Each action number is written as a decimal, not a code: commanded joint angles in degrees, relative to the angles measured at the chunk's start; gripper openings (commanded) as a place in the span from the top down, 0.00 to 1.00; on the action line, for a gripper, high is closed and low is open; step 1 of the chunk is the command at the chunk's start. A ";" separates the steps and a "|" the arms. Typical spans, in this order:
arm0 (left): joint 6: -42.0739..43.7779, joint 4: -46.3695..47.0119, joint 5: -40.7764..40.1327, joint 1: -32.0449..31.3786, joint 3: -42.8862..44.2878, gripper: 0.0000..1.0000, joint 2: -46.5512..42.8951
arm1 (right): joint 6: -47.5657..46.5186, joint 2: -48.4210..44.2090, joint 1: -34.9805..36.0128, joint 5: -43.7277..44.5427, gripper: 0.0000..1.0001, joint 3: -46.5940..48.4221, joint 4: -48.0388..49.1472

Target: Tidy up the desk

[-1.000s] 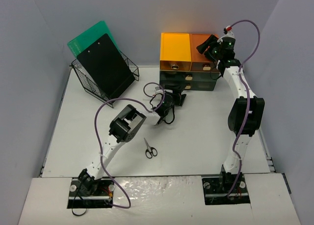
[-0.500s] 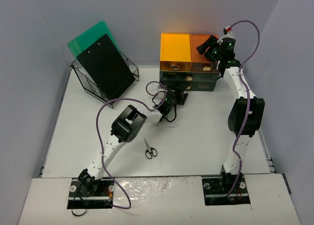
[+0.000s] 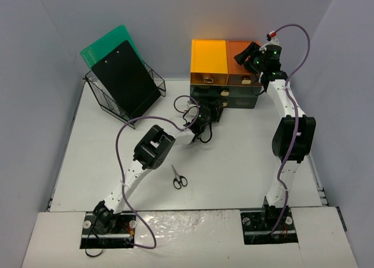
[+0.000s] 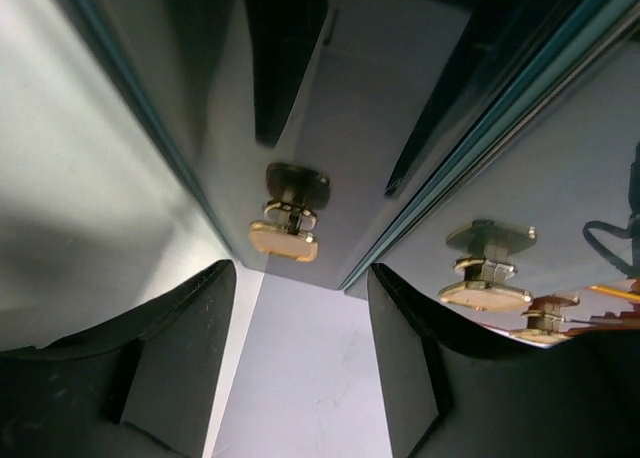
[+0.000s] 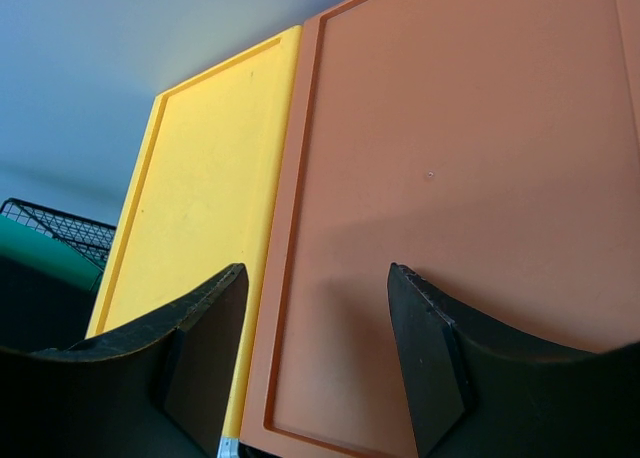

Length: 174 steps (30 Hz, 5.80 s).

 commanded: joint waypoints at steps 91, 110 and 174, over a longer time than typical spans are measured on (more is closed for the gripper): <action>32.87 -81.38 -2.44 -16.65 -45.81 0.49 -69.80 | 1.50 5.07 -1.71 -0.74 0.44 -4.02 -22.41; 22.48 -80.33 -5.33 -25.34 -46.40 0.52 -61.55 | 1.64 5.32 -1.35 -0.74 0.44 -5.35 -21.72; 25.28 -72.36 -9.51 -21.11 -51.52 0.62 -60.68 | 1.65 5.64 -1.79 -1.67 0.44 -6.02 -21.19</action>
